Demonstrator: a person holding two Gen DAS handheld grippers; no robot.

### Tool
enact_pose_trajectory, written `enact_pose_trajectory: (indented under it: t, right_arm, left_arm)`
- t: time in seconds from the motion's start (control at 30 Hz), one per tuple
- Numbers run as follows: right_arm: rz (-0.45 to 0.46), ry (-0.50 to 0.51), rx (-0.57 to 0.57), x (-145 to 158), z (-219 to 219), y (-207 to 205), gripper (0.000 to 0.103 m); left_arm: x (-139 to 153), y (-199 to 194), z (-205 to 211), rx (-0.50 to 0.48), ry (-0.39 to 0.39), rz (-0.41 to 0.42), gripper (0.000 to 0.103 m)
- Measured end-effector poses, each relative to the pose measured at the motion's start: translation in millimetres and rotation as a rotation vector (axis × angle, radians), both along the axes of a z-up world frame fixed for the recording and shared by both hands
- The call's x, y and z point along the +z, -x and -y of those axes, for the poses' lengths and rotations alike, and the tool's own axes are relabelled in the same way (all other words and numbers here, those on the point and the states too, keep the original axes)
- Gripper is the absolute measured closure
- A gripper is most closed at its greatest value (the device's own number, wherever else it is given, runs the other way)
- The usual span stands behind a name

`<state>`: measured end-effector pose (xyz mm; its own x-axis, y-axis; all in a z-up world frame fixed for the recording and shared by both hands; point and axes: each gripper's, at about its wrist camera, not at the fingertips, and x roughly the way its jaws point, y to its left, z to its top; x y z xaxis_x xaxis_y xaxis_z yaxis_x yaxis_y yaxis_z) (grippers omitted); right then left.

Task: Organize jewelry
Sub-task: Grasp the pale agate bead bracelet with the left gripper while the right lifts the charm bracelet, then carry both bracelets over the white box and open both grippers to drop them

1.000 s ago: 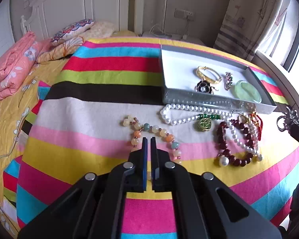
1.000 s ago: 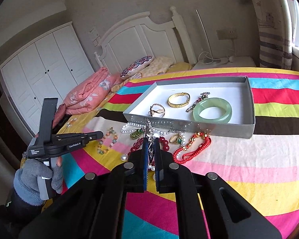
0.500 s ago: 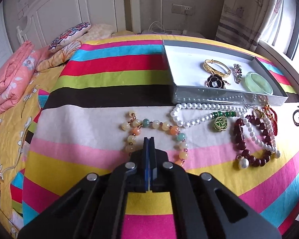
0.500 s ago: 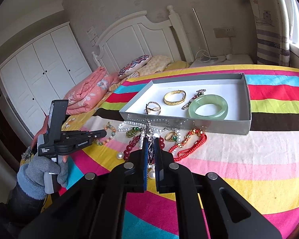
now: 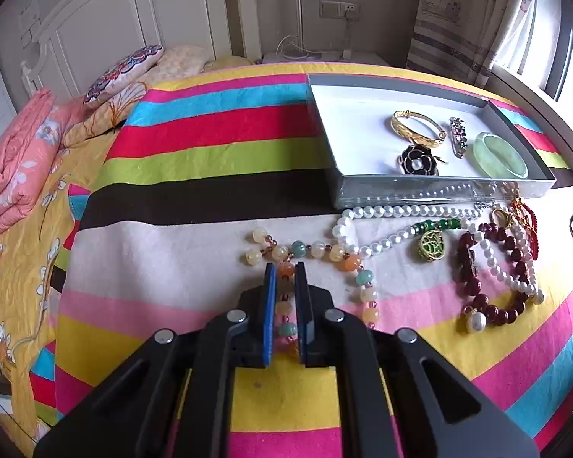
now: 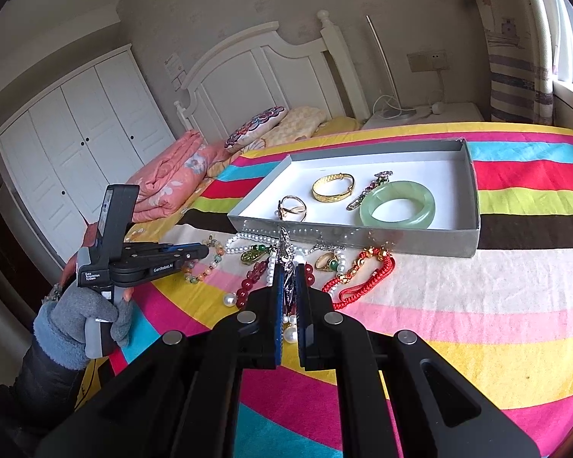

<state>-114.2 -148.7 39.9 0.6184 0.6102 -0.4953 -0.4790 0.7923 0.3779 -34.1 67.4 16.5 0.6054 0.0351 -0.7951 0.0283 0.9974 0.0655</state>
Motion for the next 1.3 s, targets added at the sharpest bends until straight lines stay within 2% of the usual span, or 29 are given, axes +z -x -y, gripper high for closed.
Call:
enact_pose_trajectory:
  t: [0.27,0.63,1.03,1.3]
  right_arm:
    - [0.023,-0.009,-0.003,6.6,3.0,3.3,0.097]
    - [0.064,0.004,-0.003,19.0,2.1,-0.1,0.097]
    - [0.100,0.015,-0.082,37.4,15.5,-50.7,0.097]
    - [0.052,0.020,-0.181,23.8,34.1,-107.3,0.097]
  left_arm:
    - [58.5,28.8,23.6,-0.066,-0.015,0.159,0.094]
    - [107.3,26.0,53.0,-0.133,-0.051,0.231,0.094]
    - [113.2,-27.1,89.0,-0.172,-0.089,0.220,0.094]
    - [105.7,-66.0,99.1,-0.137,-0.128,0.214,0.094]
